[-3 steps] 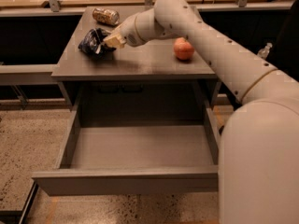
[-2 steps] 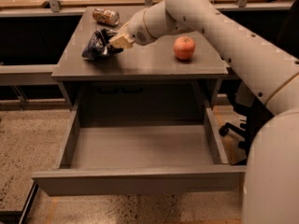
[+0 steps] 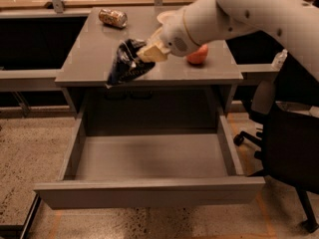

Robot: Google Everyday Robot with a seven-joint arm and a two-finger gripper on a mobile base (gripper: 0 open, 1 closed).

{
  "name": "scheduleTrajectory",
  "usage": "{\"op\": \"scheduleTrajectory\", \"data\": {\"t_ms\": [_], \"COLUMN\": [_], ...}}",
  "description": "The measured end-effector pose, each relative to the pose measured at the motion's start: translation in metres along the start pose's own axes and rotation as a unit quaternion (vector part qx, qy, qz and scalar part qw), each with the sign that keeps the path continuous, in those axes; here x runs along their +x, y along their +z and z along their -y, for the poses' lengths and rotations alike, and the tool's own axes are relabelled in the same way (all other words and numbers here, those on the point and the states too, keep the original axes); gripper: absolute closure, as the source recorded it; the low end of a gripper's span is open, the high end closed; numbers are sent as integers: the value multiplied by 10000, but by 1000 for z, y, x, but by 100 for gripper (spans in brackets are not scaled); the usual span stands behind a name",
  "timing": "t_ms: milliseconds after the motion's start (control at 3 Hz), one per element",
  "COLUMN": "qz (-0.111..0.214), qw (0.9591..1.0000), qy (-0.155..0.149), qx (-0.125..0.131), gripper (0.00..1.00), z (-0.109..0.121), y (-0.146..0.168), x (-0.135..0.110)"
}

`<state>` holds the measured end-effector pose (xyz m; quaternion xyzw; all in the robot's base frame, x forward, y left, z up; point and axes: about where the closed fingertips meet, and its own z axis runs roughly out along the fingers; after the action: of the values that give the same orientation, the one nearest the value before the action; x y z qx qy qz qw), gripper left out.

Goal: Place blue chip bag into top drawer

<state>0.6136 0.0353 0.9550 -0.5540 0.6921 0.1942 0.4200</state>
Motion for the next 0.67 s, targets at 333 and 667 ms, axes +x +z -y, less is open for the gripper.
{"op": "scheduleTrajectory", "data": {"t_ms": [333,667], "qz": [-89,-176], "qw": [9999,9998], "qy": [32,-6], "qx": [56,-72], "gripper": [100,100], "z": [-5,-5], "y": [-11,-3], "x": [8,10]}}
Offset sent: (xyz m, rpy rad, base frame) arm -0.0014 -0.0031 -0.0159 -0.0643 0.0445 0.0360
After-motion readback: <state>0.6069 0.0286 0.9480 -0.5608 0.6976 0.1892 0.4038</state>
